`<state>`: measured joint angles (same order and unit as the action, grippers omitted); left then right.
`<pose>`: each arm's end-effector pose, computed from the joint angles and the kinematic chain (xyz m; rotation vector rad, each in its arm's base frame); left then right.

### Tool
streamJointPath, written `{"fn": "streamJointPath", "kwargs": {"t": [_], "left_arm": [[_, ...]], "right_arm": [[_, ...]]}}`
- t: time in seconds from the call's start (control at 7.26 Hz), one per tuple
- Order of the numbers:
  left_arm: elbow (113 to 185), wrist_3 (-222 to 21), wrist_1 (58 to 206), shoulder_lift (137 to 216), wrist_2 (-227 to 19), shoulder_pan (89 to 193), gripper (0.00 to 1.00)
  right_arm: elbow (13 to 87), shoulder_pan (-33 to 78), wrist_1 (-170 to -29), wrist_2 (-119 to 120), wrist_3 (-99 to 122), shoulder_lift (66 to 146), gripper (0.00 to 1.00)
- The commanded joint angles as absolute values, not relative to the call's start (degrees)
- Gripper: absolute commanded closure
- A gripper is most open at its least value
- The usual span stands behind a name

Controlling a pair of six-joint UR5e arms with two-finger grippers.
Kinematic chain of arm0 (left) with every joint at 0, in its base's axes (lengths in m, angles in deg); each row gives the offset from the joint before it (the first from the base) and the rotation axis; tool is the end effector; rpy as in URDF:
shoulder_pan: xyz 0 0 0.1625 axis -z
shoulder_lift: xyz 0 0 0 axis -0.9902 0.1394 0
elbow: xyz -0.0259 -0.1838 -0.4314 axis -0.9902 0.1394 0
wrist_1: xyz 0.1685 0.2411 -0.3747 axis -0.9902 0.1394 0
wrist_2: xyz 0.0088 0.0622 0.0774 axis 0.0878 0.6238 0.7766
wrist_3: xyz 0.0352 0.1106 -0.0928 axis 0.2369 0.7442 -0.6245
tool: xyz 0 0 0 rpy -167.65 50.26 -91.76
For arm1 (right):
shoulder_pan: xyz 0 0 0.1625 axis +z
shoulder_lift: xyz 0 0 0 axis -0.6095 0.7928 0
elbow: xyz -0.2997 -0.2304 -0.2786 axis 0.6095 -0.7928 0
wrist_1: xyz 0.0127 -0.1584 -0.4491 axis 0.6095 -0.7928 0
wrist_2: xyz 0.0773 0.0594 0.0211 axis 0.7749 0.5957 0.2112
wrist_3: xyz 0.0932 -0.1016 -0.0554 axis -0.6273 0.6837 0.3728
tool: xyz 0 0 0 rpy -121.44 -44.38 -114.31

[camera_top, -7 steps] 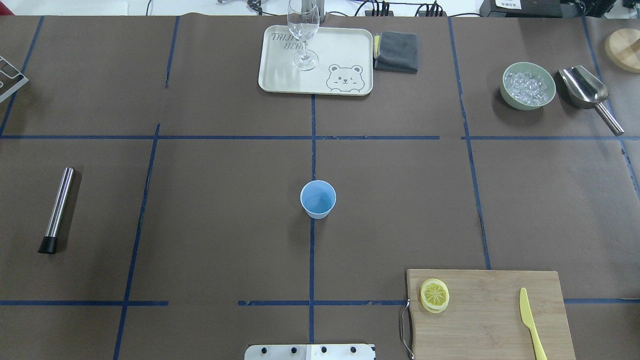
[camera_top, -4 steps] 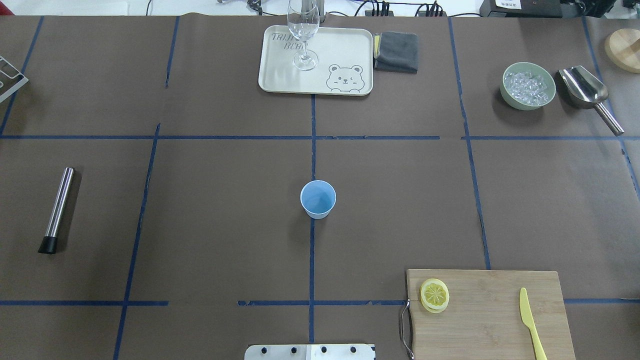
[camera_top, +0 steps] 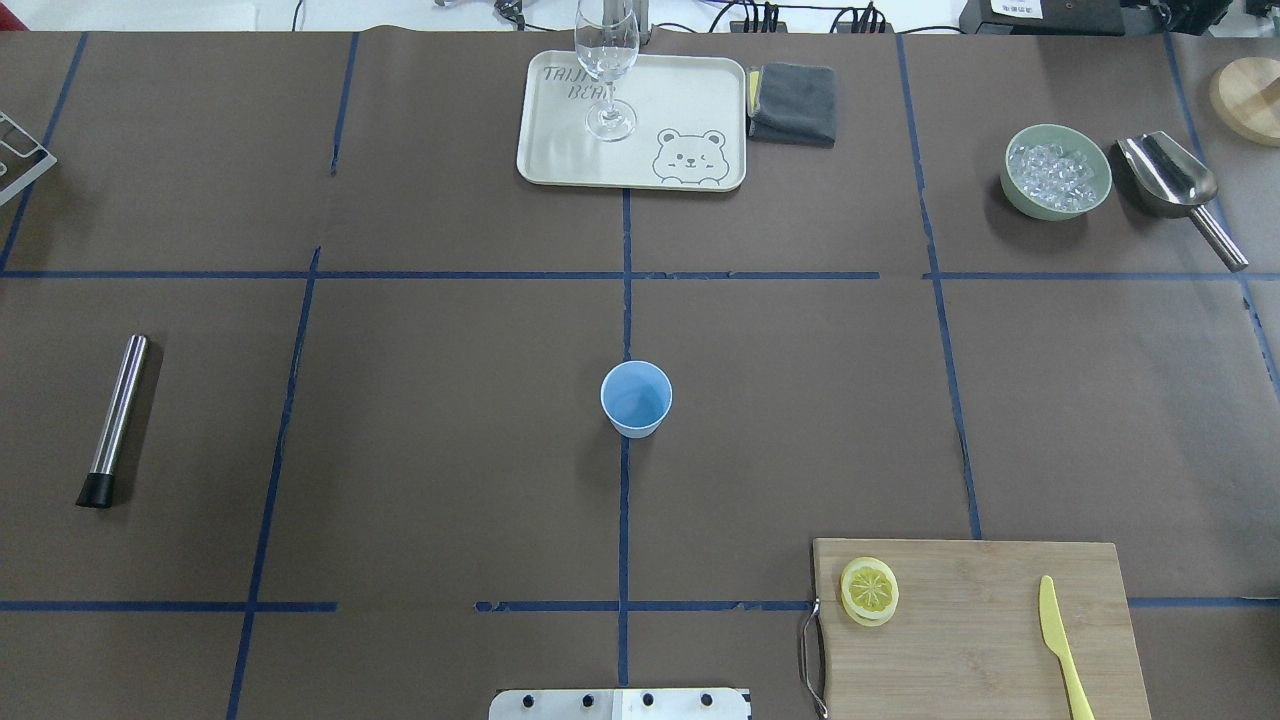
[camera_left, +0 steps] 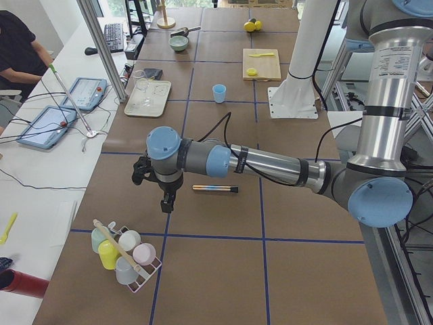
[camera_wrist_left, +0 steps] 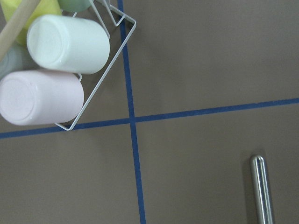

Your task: Squeeze lemon into cup

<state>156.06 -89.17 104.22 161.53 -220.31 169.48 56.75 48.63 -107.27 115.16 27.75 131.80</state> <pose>0.0032 -0.6028 0.6099 0.1367 0.8400 0.0678 -0.0115 -0.5278 0.6793 0.1335 -0.8340 -0.1312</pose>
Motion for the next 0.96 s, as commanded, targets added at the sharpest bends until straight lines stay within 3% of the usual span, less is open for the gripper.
{"fn": "streamJointPath", "kwargs": {"t": [0.0, 0.41, 0.83], "left_arm": [[160.55, -98.59, 104.3, 162.17, -217.94, 163.76, 0.0], [159.7, -103.36, 110.95, 162.0, -215.82, 156.81, 0.0], [156.2, -107.58, 118.31, 162.08, -213.45, 153.36, 0.0]], "right_arm": [[60.61, 44.13, -106.67, 116.01, 20.78, 131.58, 0.0], [73.16, 30.09, -101.23, 114.95, -5.01, 131.58, 0.0], [84.0, 4.71, -101.13, 95.49, -29.58, 128.08, 0.0]]}}
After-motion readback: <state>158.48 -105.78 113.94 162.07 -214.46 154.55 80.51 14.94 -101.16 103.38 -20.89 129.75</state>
